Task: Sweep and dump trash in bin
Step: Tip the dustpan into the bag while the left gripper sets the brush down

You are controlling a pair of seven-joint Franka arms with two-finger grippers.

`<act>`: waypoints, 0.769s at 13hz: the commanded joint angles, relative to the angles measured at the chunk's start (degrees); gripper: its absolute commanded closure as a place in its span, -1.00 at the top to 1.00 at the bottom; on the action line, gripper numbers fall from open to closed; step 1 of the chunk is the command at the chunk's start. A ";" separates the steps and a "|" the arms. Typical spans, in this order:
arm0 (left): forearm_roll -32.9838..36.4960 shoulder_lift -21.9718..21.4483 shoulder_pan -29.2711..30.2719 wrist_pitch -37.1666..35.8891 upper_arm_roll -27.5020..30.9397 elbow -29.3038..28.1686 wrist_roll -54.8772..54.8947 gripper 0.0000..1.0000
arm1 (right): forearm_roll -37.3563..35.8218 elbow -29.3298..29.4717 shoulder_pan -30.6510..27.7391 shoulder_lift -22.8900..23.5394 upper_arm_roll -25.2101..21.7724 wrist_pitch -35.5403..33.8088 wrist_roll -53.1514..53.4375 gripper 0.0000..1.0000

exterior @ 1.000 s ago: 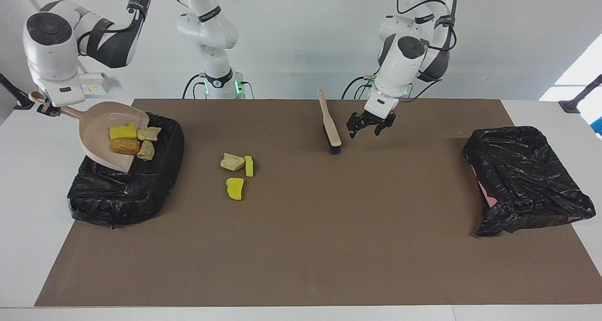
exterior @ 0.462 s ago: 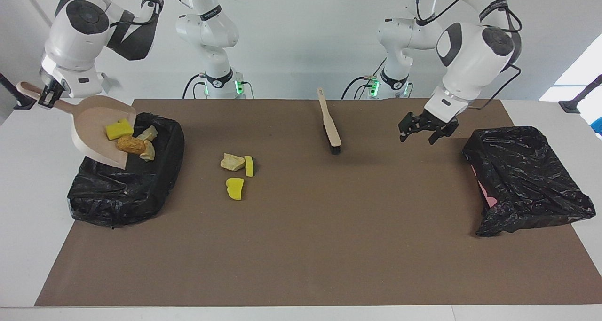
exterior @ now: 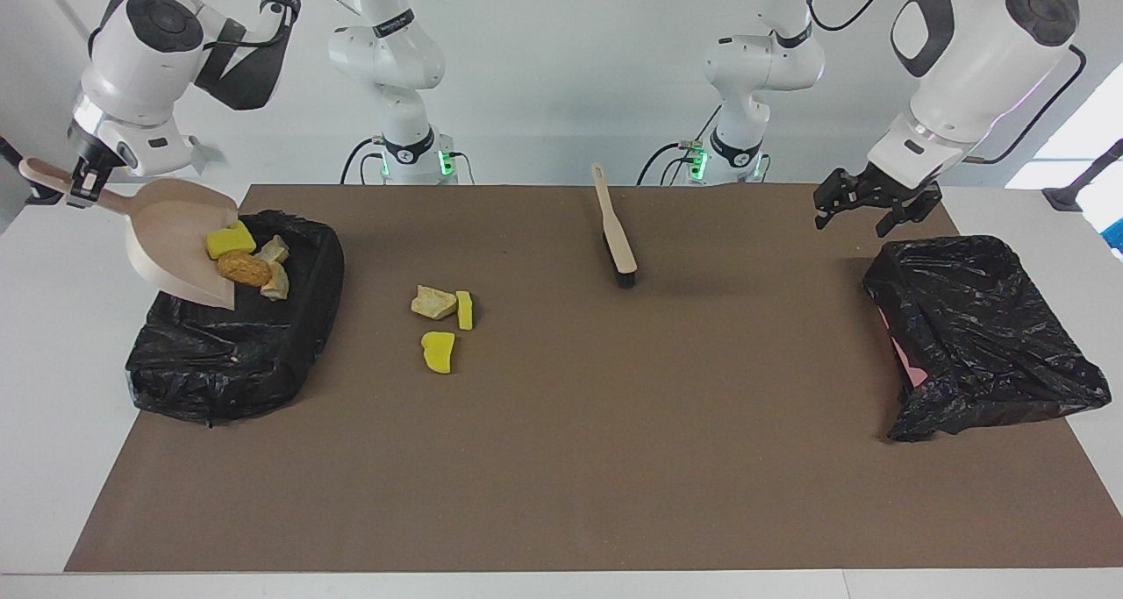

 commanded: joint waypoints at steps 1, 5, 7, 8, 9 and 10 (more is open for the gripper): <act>2.49 1.36 1.68 -3.96 -0.50 3.99 0.85 1.00 | -4.11 -5.74 -4.08 -4.79 0.03 5.33 -1.75 -1.00; 2.67 0.92 2.39 -3.78 -0.50 3.03 0.94 1.00 | -7.20 -5.32 -5.94 -4.36 0.02 9.39 -1.84 -1.00; 2.58 1.09 2.39 -3.51 -0.50 3.20 0.67 1.00 | -8.35 -3.74 -5.86 -4.35 0.72 8.78 -1.58 -1.00; 2.58 1.01 2.39 -3.51 -0.50 3.20 0.58 1.00 | -7.91 -3.04 -5.85 -4.62 0.99 8.43 -0.71 -1.00; 2.58 1.01 2.48 -3.51 -0.50 3.20 0.58 1.00 | -7.65 -2.42 -5.85 -4.53 1.86 7.64 1.04 -1.00; 2.58 1.01 2.48 -3.51 -0.50 3.20 0.58 1.00 | -7.30 -2.07 -5.85 -4.53 2.04 6.94 2.97 -1.00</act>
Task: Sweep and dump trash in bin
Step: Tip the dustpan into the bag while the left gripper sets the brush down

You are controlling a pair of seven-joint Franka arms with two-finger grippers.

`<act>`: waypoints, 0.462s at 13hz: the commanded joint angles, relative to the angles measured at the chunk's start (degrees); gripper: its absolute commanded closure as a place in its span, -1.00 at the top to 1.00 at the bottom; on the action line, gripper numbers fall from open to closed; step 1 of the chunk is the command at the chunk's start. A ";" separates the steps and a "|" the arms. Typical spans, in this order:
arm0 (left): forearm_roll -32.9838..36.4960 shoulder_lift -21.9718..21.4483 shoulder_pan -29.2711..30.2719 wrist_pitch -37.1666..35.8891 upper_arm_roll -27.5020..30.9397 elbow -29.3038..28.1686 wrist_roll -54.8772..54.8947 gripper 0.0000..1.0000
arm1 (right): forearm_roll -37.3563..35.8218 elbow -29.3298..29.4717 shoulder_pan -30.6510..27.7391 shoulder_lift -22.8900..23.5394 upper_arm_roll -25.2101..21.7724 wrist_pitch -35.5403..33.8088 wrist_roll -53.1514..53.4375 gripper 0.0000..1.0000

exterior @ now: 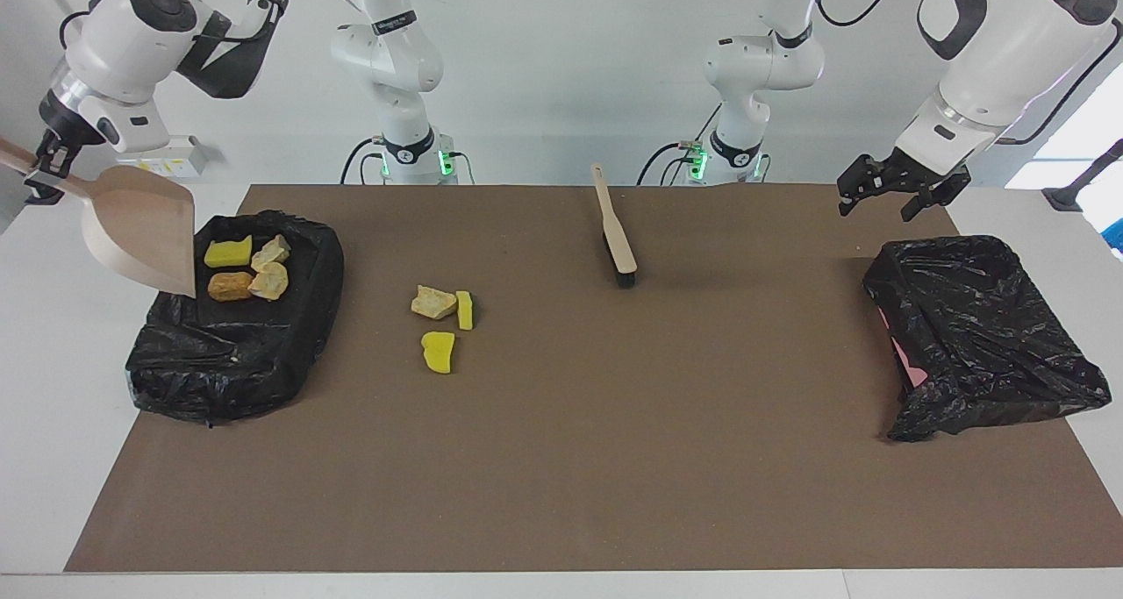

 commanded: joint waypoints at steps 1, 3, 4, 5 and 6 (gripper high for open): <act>1.08 0.41 0.64 -1.02 -0.47 1.15 0.40 1.00 | 0.17 0.72 0.13 -0.77 1.47 -1.96 5.72 -1.00; 1.08 0.41 0.55 -1.02 -0.47 1.15 0.40 1.00 | 6.74 2.11 3.98 -0.51 2.27 -6.59 11.43 -1.00; 1.08 0.41 0.55 -1.02 -0.47 1.15 0.40 1.00 | 8.94 3.86 6.35 0.02 2.36 -9.58 15.55 -1.00; 1.08 0.41 0.64 -1.02 -0.47 1.15 0.40 1.00 | 11.05 5.18 7.59 0.54 2.36 -11.44 19.94 -1.00; 1.08 0.41 0.55 -1.02 -0.47 1.15 0.40 1.00 | 14.12 5.72 8.99 0.55 2.36 -12.76 24.16 -1.00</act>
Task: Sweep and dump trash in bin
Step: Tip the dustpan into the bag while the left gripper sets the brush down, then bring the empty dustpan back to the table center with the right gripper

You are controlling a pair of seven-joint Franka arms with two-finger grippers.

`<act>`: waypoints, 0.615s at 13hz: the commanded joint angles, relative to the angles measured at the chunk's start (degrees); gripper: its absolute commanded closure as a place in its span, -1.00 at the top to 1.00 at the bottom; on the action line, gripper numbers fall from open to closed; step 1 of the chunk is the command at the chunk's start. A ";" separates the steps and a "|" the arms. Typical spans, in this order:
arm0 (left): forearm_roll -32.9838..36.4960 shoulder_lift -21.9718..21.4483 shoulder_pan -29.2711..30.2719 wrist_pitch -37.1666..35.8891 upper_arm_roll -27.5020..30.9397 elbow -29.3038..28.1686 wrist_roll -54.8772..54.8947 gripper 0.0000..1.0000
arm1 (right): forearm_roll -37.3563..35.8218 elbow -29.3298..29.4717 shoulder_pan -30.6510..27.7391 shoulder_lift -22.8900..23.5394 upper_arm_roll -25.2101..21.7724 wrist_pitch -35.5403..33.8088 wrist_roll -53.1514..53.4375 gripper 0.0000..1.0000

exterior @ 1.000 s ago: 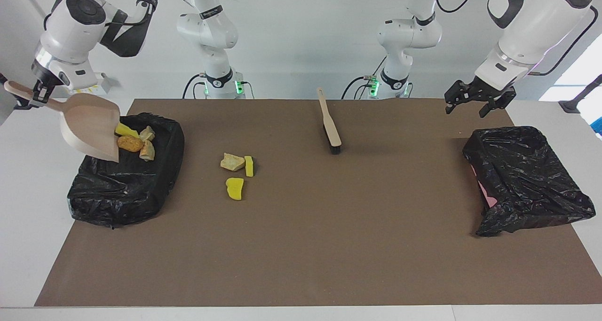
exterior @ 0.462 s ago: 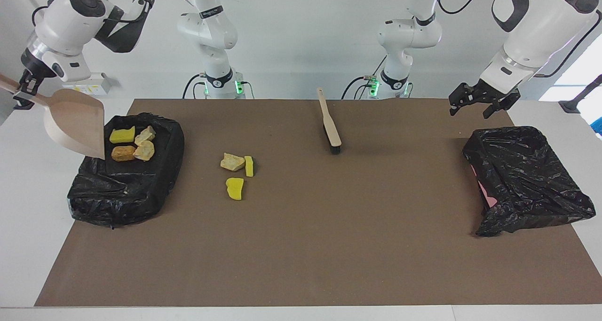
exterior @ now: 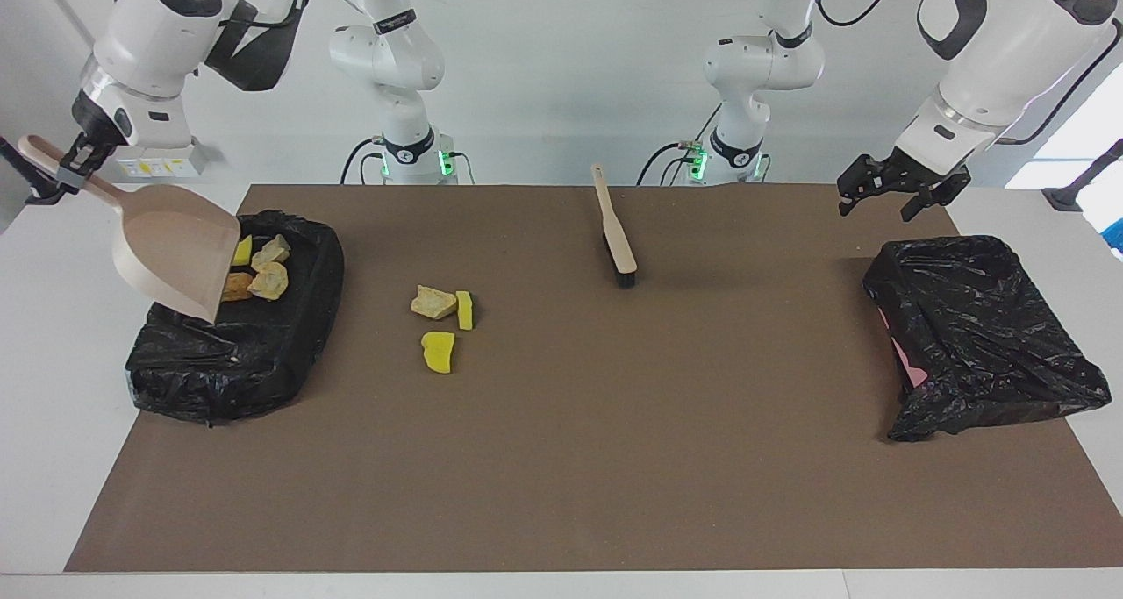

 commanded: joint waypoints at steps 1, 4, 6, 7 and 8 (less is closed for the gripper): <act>1.08 0.49 0.64 -1.02 -0.46 1.15 0.40 1.00 | 7.47 2.90 2.81 0.73 0.08 -4.42 10.25 -1.00; 1.08 0.49 0.55 -1.02 -0.46 1.15 0.40 1.00 | 17.23 3.52 6.84 0.99 0.43 -7.67 24.13 -1.00; 1.08 0.49 0.64 -1.02 -0.46 1.15 0.40 1.00 | 19.71 7.02 11.76 2.82 0.96 -14.60 35.30 -1.00; 1.08 0.49 0.64 -1.02 -0.46 1.15 0.40 1.00 | 23.64 9.56 13.78 4.23 1.05 -18.46 39.00 -1.00; 1.08 0.49 0.64 -1.02 -0.46 1.15 0.40 1.00 | 26.46 11.50 14.59 5.46 1.22 -21.29 44.69 -1.00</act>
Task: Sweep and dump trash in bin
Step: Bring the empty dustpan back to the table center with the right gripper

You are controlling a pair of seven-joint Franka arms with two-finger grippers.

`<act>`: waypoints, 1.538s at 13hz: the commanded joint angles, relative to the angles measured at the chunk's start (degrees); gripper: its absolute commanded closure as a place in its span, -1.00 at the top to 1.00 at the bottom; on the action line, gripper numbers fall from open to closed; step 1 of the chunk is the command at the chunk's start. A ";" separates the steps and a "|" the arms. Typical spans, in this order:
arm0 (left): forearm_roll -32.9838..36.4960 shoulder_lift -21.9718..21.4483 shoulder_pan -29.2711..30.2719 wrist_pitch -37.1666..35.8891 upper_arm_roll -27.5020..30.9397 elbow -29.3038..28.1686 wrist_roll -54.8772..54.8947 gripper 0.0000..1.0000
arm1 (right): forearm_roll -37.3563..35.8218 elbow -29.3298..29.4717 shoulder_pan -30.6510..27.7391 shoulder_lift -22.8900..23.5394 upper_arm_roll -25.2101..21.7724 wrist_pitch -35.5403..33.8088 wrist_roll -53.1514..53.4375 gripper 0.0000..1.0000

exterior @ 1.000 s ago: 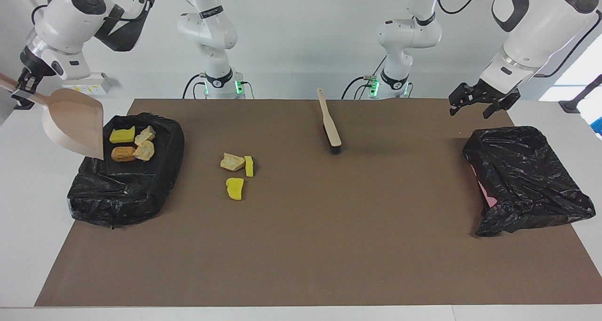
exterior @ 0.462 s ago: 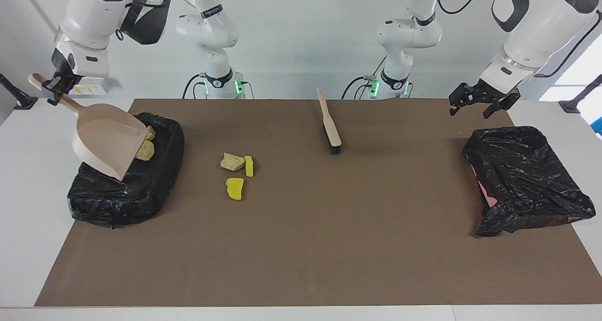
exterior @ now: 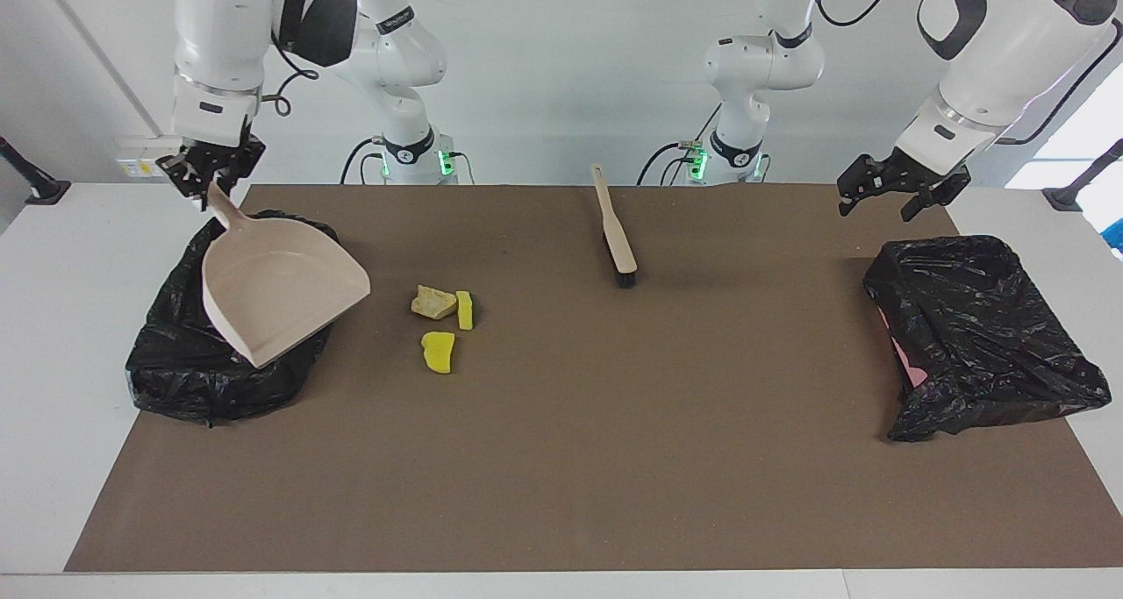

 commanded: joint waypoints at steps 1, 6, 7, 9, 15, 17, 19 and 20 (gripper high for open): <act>1.08 0.49 0.63 -1.02 -0.46 1.15 0.40 1.00 | 6.03 6.76 3.89 4.64 0.92 -6.90 14.29 -1.00; 1.08 0.49 0.55 -1.02 -0.46 1.15 0.40 1.00 | 18.07 9.56 13.38 10.96 1.10 -7.71 46.79 -1.00; 1.08 0.49 0.55 -1.02 -0.46 1.15 0.40 1.00 | 18.35 12.88 16.71 14.64 1.10 -7.79 53.66 -1.00; 1.08 0.49 0.63 -1.02 -0.46 1.15 0.40 1.00 | 18.18 19.22 22.35 22.54 1.10 -7.27 62.13 -1.00; 0.99 -0.30 0.54 -1.02 -0.64 1.59 0.31 1.00 | 24.85 32.93 32.02 40.04 1.10 7.47 80.69 -1.00; 0.99 -0.57 0.72 -1.29 -0.46 1.50 0.05 1.00 | 24.68 39.87 34.49 47.60 1.10 10.91 83.86 -1.00; 0.99 -0.74 0.55 -0.06 -0.55 0.89 -0.04 1.00 | 24.33 40.79 34.85 49.92 1.10 13.64 84.41 -1.00; 0.73 -0.74 0.63 0.73 -0.55 0.71 0.83 1.00 | 24.68 40.34 35.03 50.27 1.10 13.74 84.49 -1.00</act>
